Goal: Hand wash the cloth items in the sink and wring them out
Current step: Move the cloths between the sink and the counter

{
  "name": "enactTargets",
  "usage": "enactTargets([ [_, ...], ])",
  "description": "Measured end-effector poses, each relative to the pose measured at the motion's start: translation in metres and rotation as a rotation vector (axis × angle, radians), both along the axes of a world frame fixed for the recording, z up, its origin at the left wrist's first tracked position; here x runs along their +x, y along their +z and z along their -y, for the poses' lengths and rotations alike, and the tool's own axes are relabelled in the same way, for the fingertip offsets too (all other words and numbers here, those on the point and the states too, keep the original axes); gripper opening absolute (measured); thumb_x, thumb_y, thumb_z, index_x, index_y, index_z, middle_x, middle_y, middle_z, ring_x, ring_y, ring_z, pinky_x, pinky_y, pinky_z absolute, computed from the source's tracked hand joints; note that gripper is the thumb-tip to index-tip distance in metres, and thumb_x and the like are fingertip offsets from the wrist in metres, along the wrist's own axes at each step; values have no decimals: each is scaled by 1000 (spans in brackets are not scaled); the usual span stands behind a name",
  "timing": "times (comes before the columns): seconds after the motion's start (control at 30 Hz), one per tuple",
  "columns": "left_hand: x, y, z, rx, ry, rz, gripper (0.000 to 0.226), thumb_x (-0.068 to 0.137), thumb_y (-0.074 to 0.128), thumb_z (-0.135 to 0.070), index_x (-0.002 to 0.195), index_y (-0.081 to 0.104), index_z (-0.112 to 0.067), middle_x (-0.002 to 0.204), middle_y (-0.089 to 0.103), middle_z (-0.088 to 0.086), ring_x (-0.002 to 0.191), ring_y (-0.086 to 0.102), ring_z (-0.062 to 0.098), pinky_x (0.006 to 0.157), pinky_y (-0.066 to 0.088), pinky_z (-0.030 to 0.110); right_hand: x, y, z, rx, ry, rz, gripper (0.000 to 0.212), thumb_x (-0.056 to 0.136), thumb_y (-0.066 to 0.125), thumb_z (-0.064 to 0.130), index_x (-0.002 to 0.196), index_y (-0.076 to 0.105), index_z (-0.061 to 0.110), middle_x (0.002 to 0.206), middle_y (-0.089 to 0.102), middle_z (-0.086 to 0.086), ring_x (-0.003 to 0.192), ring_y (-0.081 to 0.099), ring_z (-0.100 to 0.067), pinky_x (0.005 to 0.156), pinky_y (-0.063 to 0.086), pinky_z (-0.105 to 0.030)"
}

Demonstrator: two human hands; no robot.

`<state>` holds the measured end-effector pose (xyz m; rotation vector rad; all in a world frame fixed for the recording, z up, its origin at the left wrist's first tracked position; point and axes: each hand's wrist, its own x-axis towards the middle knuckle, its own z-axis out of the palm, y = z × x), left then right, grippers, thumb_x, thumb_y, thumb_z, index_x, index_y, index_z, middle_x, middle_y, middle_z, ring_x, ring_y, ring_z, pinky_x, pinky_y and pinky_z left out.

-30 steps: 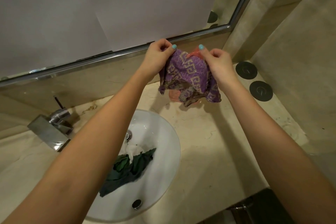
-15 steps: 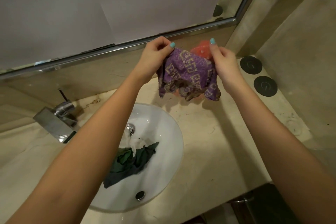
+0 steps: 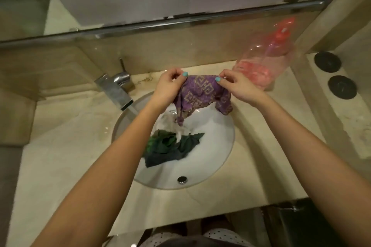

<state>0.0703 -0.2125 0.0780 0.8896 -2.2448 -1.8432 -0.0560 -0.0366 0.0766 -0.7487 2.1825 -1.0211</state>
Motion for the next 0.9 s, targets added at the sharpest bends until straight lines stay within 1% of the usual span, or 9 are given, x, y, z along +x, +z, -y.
enactTargets([
  [0.1, 43, -29, 11, 26, 12, 56, 14, 102, 48, -21, 91, 54, -16, 77, 57, -2, 54, 56, -1, 45, 42, 17, 32, -22, 25, -18, -54, 133, 15, 101, 50, 26, 90, 57, 17, 73, 57, 3, 59, 49, -5, 54, 41, -17],
  [0.17, 71, -49, 20, 55, 7, 106, 13, 102, 48, -22, 98, 57, -13, 78, 59, -2, 50, 55, -5, 45, 41, 14, 52, -37, 44, -21, -88, 257, 14, 101, 49, 29, 91, 57, 23, 84, 63, -1, 70, 58, -12, 60, 50, -25],
  [0.27, 106, -79, 38, 88, 16, 172, 16, 101, 51, -22, 104, 64, -14, 84, 66, -3, 70, 63, 3, 61, 49, 15, 78, -63, 74, 3, -116, 396, 11, 100, 51, 29, 96, 56, 21, 97, 61, -7, 86, 58, -19, 75, 51, -38],
  [0.4, 137, -109, 65, 168, 223, 169, 17, 101, 51, -22, 101, 67, -14, 90, 70, 5, 83, 68, 17, 75, 56, 29, 104, -94, 110, 35, -58, 502, 21, 98, 55, 20, 111, 62, 4, 87, 62, -7, 79, 58, -16, 78, 50, -36],
  [0.47, 146, -121, 76, 191, 298, 139, 18, 100, 53, -23, 100, 67, -13, 97, 71, 12, 92, 69, 26, 83, 57, 36, 113, -109, 124, 46, -55, 515, 28, 96, 57, 15, 119, 61, -2, 86, 64, -6, 78, 60, -16, 76, 49, -33],
  [0.57, 148, -132, 83, 291, 451, 49, 15, 100, 53, -15, 94, 66, -10, 88, 68, 7, 78, 68, 15, 73, 58, 26, 122, -128, 146, 9, -124, 496, 21, 97, 58, 17, 111, 61, 3, 84, 62, -2, 77, 61, -14, 68, 48, -24],
  [0.67, 140, -150, 90, 327, 560, -44, 19, 99, 54, -14, 85, 66, -10, 85, 67, 8, 81, 64, 21, 84, 55, 40, 127, -146, 166, -57, -185, 413, 10, 98, 55, 23, 101, 54, 13, 87, 59, 1, 82, 59, -18, 68, 46, -27],
  [0.77, 133, -165, 93, 229, 616, -95, 22, 100, 52, -14, 82, 64, -13, 81, 66, 3, 77, 63, 16, 81, 54, 36, 133, -166, 180, -149, -223, 380, 13, 99, 53, 25, 107, 54, 15, 99, 60, -2, 86, 60, -16, 72, 48, -27],
  [0.9, 127, -185, 90, 85, 643, -161, 22, 101, 50, -15, 83, 64, -18, 82, 67, 0, 80, 62, 14, 80, 53, 35, 140, -190, 187, -289, -283, 413, 12, 100, 51, 23, 106, 56, 15, 102, 65, -7, 90, 64, -18, 76, 53, -28],
])
